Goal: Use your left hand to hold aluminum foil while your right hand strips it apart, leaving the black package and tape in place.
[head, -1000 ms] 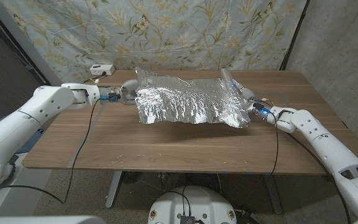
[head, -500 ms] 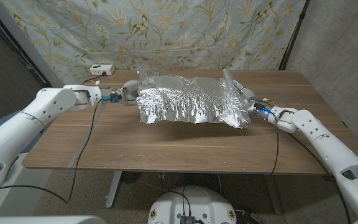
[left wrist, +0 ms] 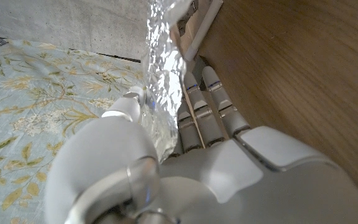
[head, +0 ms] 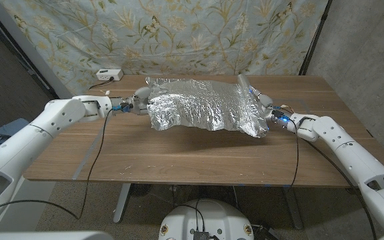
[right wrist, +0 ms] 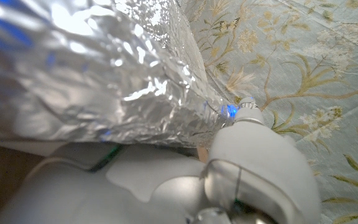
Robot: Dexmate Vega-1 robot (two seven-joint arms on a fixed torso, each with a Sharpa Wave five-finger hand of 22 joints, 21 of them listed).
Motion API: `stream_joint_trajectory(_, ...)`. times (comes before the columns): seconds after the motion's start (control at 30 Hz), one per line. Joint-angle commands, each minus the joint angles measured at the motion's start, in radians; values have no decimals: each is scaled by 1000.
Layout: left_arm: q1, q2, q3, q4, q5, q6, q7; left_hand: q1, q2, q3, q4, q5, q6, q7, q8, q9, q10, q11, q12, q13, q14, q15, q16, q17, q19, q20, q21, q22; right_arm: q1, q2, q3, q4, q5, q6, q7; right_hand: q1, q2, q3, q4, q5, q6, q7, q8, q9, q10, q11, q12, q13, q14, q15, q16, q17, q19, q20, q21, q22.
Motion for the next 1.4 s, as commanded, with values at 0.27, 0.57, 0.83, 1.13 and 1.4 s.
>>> stream_joint_trajectory(0.27, 43, -83, -38, 60, -101, -10, -16, -51, -11, -43, -2, 0, -140, 4, -12, -32, -228, 51, -78, -43, -318, 80, -34, -29, -202, 44, -100, -4, 44, 23, -32, 40, -37, -6, 22, 3, 11, -7, -3, -5, 10, 57, 3, -1, 8, -4, -4, 2, 4, -5, -4, 3, -5, -3, -1, 3)
stream_joint_trajectory(0.57, 68, -81, -56, 48, -116, -18, -12, -51, -9, -45, -6, 2, -154, 9, -8, -38, -240, 70, -73, -51, -328, 106, -26, -34, -196, 60, -102, -4, 64, 34, -45, 59, -54, -9, 34, -3, 1, -16, -2, -6, -1, 58, -2, -3, 4, 1, -11, -5, -7, 3, -9, 1, -15, 4, -5, 3)
stream_joint_trajectory(0.83, 106, -74, -83, 21, -141, -24, 17, -48, -6, -41, -9, 4, -155, 11, -4, -42, -240, 72, -68, -56, -317, 115, -18, -38, -182, 66, -100, -4, 85, 39, -60, 80, -70, -20, 47, -17, -9, -27, 3, -7, -11, 59, -6, -5, -3, 6, -23, -15, -15, 12, -12, -1, -20, 12, -6, 3)
stream_joint_trajectory(1.13, 130, -65, -104, 12, -165, -23, 26, -57, -8, -46, -7, 5, -200, 9, -11, -50, -280, 93, -73, -67, -353, 139, -24, -41, -193, 85, -111, -5, 154, 70, -92, 169, -111, -23, 87, -31, -13, -37, 11, -5, -16, 59, -7, -7, -8, 10, -33, -24, -21, 15, -13, -1, -24, 17, -7, 3)
stream_joint_trajectory(1.4, 183, -21, -147, -28, -191, -17, 50, -60, -4, -46, -6, 6, -210, 14, -9, -54, -290, 103, -71, -72, -361, 147, -22, -42, -198, 89, -116, -4, 214, 101, -113, 242, -151, -22, 122, -32, -9, -38, 13, -2, -17, 58, -6, -8, -5, 9, -37, -30, -22, 14, -11, -1, -26, 17, -7, 3)
